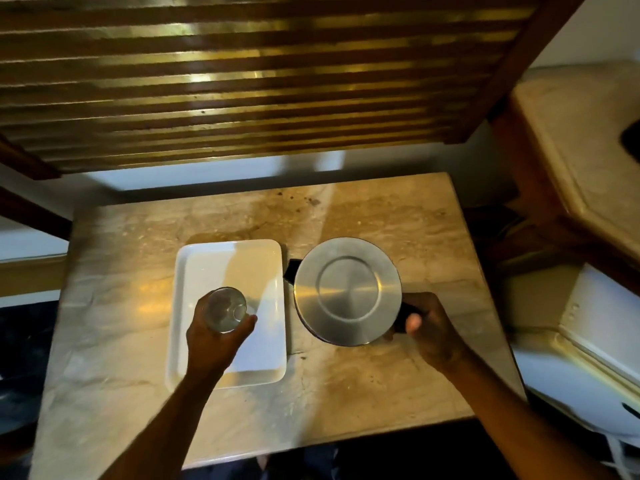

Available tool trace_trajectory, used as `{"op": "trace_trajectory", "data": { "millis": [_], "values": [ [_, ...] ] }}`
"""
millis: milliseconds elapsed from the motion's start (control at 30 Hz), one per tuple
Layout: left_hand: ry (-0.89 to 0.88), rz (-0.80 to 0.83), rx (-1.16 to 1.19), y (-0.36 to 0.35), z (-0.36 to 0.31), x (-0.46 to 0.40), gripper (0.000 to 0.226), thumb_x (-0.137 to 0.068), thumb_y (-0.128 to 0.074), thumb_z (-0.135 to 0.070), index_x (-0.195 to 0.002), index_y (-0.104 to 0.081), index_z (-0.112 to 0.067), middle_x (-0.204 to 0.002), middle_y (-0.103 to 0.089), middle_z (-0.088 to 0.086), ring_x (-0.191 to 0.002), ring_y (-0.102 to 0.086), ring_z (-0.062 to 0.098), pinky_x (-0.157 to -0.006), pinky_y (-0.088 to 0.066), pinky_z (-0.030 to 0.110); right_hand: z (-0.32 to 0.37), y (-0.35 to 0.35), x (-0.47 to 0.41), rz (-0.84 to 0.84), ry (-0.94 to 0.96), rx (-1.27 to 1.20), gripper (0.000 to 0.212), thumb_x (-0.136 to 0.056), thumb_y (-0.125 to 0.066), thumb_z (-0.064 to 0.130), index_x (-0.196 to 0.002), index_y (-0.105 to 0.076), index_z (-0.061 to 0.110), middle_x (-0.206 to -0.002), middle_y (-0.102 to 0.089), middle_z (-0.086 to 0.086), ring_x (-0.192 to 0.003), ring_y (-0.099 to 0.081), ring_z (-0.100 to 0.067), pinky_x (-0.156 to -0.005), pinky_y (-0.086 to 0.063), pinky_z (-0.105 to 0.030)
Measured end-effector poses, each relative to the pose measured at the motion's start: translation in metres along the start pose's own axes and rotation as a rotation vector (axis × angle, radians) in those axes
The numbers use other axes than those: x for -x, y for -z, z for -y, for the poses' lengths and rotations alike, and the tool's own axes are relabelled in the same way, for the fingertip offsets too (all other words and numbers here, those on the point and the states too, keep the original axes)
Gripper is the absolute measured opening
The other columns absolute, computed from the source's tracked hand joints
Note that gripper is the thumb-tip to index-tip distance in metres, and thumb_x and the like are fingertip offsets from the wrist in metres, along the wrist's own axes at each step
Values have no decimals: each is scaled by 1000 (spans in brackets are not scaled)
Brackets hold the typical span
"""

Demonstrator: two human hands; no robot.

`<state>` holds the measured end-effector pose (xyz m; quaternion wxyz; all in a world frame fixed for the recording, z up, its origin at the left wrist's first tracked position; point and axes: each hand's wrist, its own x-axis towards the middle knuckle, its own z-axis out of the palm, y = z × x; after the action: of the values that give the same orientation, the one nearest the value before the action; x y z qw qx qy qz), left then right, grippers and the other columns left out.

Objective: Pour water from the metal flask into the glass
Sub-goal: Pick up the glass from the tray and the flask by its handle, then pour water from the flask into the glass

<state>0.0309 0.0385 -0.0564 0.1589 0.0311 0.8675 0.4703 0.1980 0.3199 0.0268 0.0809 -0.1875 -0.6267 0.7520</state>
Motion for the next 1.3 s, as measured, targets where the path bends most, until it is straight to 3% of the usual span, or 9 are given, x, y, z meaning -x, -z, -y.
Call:
{"op": "trace_trajectory", "data": {
  "millis": [133, 267, 367, 467, 700, 800, 967, 1067, 1300],
  "values": [
    [-21, 2, -5, -2, -3, 6, 80, -56, -83, -52, -123, -59, -15, -121, -65, 6, -113, -62, 27, -97, -54, 51, 1, -1, 11, 110, -98, -14, 49, -85, -62, 58, -60, -72, 16, -52, -68, 1, -44, -58, -22, -51, -45, -26],
    [-11, 11, -11, -3, -4, 9, 78, -59, -85, -43, -125, -58, -12, -124, -64, 8, -115, -62, 28, -98, -53, 55, 3, -10, 13, 189, -164, -63, 73, -89, -59, 54, -51, -56, -8, -44, -58, -1, -40, -50, -11, -52, -42, -20],
    [-18, 39, -25, -1, -5, 10, 78, -58, -85, -45, -125, -58, -13, -124, -63, 6, -115, -61, 27, -97, -53, 54, 4, -24, 17, 263, -213, -82, 68, -88, -56, 59, -46, -58, 5, -43, -54, 1, -40, -46, -14, -53, -39, -26],
    [-25, 45, -38, 2, -11, 12, 79, -57, -85, -45, -125, -58, -14, -123, -65, 6, -114, -63, 28, -97, -54, 51, 17, -38, 9, 172, -190, -78, 59, -85, -57, 63, -42, -55, 23, -38, -49, 9, -37, -40, -12, -47, -34, -24],
    [-85, -49, -42, 40, -58, 21, 66, -53, -94, -28, -109, -60, -28, -99, -68, -11, -94, -66, 21, -79, -48, 27, 68, -49, -3, -29, -113, -11, 60, -78, -62, 67, -41, -52, 20, -35, -44, 4, -34, -37, -16, -41, -30, -23],
    [-127, -69, -41, 78, -104, 29, 68, -50, -97, -29, -107, -60, -31, -98, -70, -11, -91, -67, 20, -76, -49, 17, 120, -51, 11, -40, -90, -36, 61, -75, -64, 68, -42, -52, 19, -36, -44, 5, -33, -37, -13, -40, -31, -20],
    [-196, -28, 43, 142, -204, 64, 63, -47, -89, -42, -104, -67, -26, -97, -75, 0, -94, -71, 16, -87, -55, 38, 260, -71, 41, 32, -2, -136, 61, -78, -65, 64, -44, -50, 15, -37, -41, 0, -31, -33, -14, -42, -30, -19],
    [-270, -64, 73, 172, -272, 85, 57, -42, -82, -46, -93, -67, -25, -93, -74, -7, -91, -69, 7, -77, -54, 22, 357, -89, 56, 72, 81, -149, 56, -83, -62, 57, -47, -51, 15, -38, -40, 1, -31, -34, -13, -41, -32, -20],
    [-459, -106, 110, 245, -410, 109, 49, -59, -88, -24, -90, -60, -50, -93, -70, -27, -82, -67, -5, -64, -49, 25, 558, -144, 77, 38, 219, -27, 55, -91, -58, 43, -42, -48, 19, -32, -30, 1, -27, -26, -14, -37, -32, -21]
  ]
}}
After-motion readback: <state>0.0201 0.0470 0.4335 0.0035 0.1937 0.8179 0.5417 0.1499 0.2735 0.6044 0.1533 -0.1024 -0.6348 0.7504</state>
